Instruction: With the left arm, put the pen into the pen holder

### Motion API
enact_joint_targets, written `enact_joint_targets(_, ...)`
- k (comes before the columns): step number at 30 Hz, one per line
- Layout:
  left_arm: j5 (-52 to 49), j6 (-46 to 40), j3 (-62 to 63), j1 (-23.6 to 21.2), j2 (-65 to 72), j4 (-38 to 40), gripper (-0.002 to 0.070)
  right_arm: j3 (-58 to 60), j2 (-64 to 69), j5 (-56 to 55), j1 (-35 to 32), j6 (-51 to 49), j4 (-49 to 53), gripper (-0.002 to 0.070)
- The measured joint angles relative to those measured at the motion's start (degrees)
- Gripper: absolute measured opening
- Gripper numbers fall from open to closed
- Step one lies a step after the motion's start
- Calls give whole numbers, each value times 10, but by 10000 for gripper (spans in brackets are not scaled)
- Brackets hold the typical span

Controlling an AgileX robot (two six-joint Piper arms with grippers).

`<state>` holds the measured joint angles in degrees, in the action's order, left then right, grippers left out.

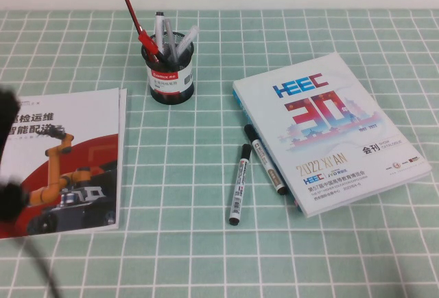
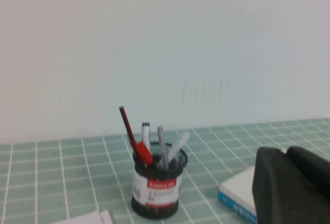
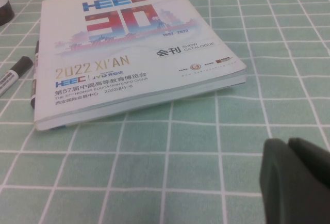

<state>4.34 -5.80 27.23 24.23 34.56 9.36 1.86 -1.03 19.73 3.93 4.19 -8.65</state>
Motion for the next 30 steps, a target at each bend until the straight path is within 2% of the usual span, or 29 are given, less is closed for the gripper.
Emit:
enact_joint_targets(11,-30,-1,-161,0,-156,0,0,0,0,0,0,0,0,-20)
enact_joint_targets(19,66,-58,-270,-4,-230,29,0,0,0,0,0,0,0,-20)
enact_joint_targets(24,63,-70,-287,-63,-283,54,0,0,0,0,0,0,0,-20)
enact_joint_targets(27,31,-71,-287,-115,-311,54,0,0,0,0,0,0,0,-20)
enact_joint_targets(30,-18,-71,-287,-148,-343,49,0,0,0,0,0,0,0,-20)
